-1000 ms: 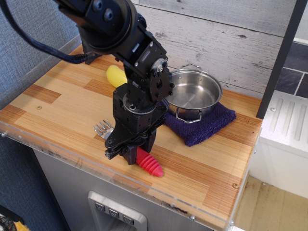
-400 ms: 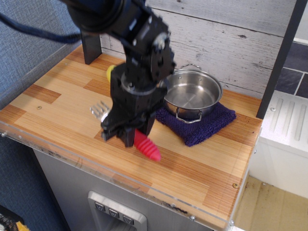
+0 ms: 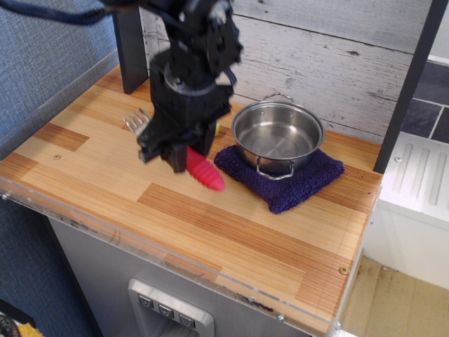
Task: Move the fork in front of the banana.
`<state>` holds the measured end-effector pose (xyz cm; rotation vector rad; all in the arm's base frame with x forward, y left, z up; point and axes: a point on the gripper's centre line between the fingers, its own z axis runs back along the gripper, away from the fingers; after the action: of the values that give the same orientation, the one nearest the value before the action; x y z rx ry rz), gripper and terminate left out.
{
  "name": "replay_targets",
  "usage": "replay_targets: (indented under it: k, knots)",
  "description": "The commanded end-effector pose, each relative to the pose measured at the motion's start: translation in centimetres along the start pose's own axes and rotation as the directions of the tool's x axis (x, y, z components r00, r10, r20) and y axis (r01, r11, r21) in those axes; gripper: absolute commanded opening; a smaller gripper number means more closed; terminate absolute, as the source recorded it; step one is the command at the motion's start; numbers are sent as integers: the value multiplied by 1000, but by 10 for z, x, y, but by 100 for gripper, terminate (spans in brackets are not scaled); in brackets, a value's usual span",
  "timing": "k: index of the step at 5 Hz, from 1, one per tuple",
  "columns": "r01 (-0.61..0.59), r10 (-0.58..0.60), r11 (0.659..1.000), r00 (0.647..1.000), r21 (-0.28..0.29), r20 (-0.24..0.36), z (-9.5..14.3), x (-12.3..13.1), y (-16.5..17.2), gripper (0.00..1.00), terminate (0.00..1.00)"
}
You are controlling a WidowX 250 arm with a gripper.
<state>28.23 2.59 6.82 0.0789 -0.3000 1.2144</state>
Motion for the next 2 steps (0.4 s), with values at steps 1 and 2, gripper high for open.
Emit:
replay_targets:
  k: [1,2]
  knots:
    - [-27,27,1000,1000,-14,17,-2,18,-16,0,0]
    - [-50,50,999,998,14,26,-13,32,-16,0,0]
